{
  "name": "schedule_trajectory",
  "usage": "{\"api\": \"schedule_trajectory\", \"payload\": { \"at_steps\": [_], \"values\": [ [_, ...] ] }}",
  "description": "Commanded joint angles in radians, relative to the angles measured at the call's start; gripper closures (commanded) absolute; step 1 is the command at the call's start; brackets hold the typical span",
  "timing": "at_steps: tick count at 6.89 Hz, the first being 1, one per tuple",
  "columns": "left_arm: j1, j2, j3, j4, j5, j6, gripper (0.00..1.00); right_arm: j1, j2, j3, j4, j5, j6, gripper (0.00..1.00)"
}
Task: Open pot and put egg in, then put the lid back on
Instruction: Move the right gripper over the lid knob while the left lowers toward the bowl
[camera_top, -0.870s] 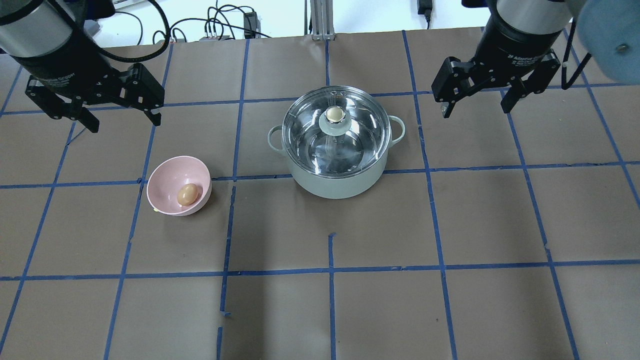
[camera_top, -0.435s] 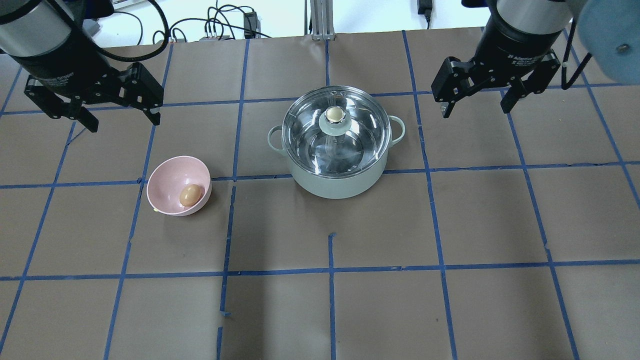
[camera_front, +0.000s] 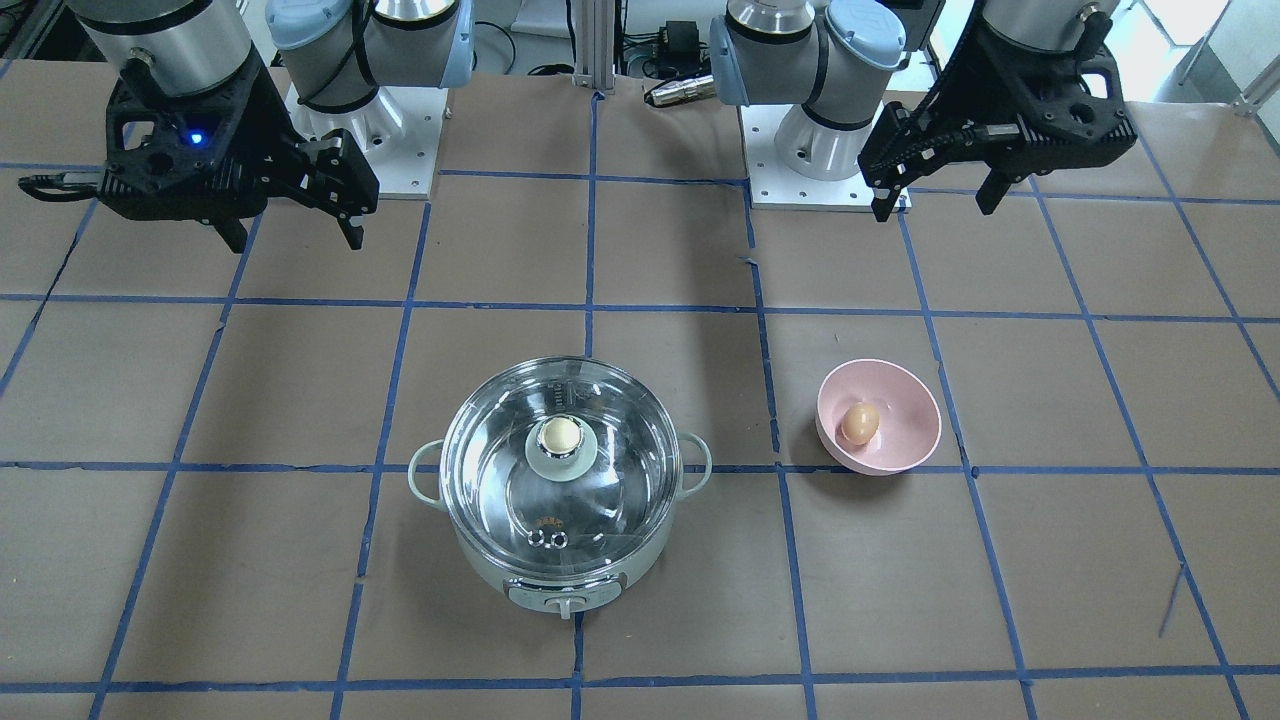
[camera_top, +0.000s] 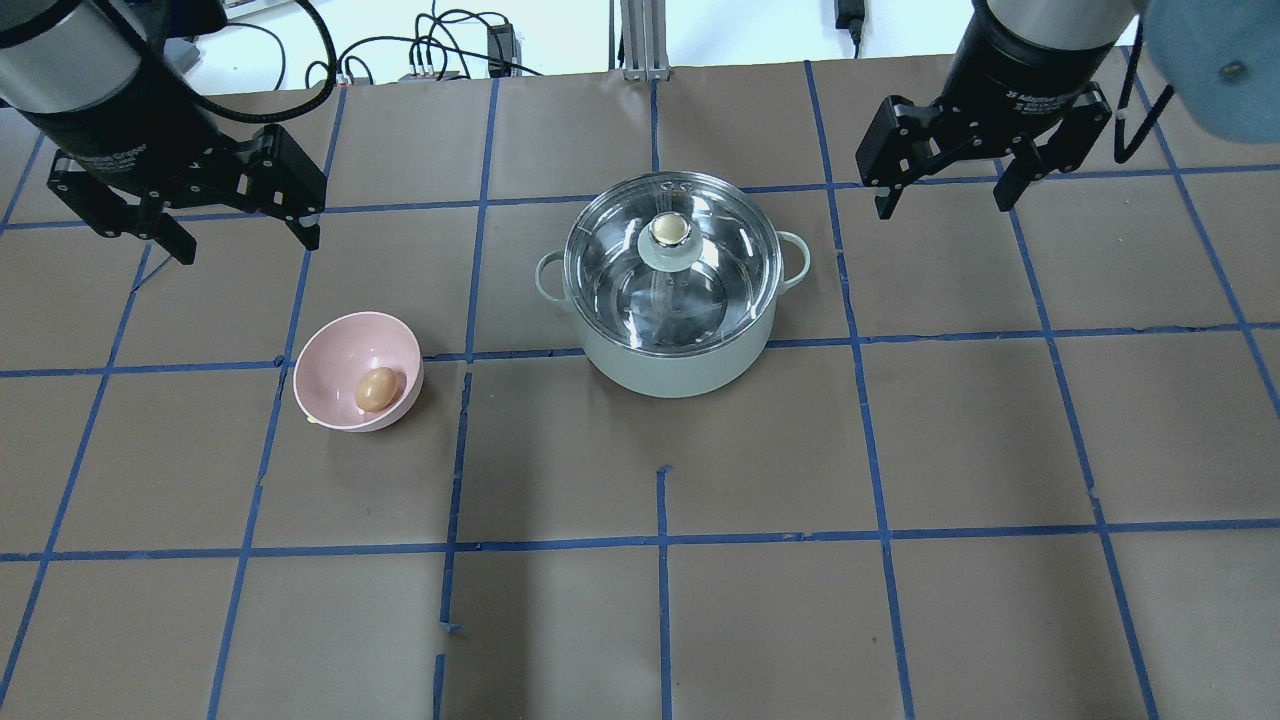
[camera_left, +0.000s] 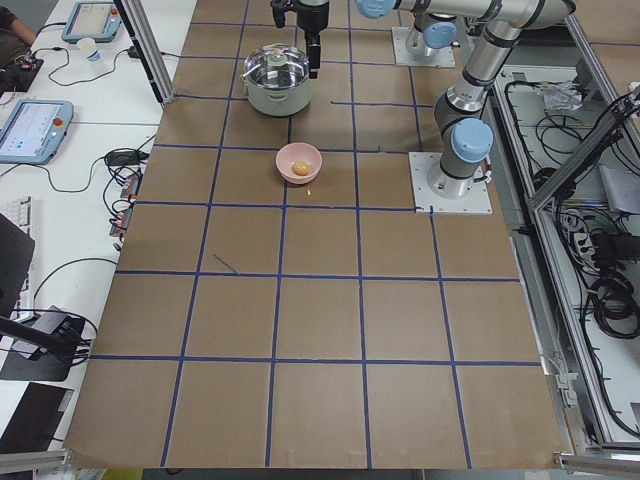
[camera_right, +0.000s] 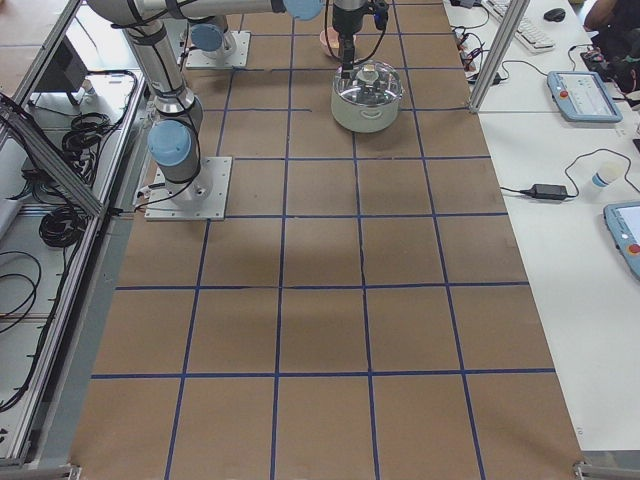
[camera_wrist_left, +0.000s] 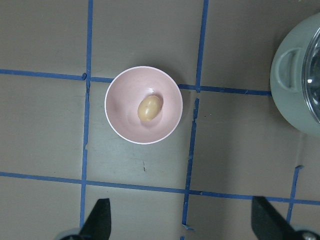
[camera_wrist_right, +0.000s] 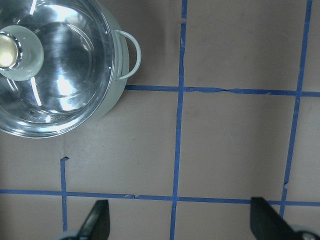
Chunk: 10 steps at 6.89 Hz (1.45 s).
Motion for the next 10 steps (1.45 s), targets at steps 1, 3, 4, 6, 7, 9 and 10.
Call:
{"api": "schedule_trajectory", "payload": {
  "at_steps": [1,3,4,6,7,9,10],
  "values": [
    [0.000,0.000,0.001,0.000,0.000,0.000,0.00,0.066,0.124,-0.135,0.002,-0.003,0.019,0.00],
    [0.003,0.000,0.001,0.000,0.001,0.000,0.00,0.125,0.208,-0.148,-0.014,0.005,0.041,0.01],
    [0.002,0.003,-0.002,-0.002,0.003,0.003,0.00,0.169,0.242,-0.151,-0.029,0.007,0.129,0.02],
    [0.020,0.006,-0.014,-0.011,0.003,0.087,0.00,0.279,0.337,-0.158,-0.176,0.016,0.289,0.02],
    [0.035,0.005,-0.043,-0.007,0.000,0.110,0.00,0.304,0.351,-0.157,-0.178,0.017,0.329,0.02],
    [0.102,-0.014,-0.149,0.045,-0.003,0.110,0.00,0.309,0.386,-0.136,-0.227,0.030,0.360,0.02],
    [0.136,-0.037,-0.204,0.122,-0.003,0.112,0.00,0.309,0.387,-0.111,-0.247,-0.002,0.353,0.04]
  ]
}}
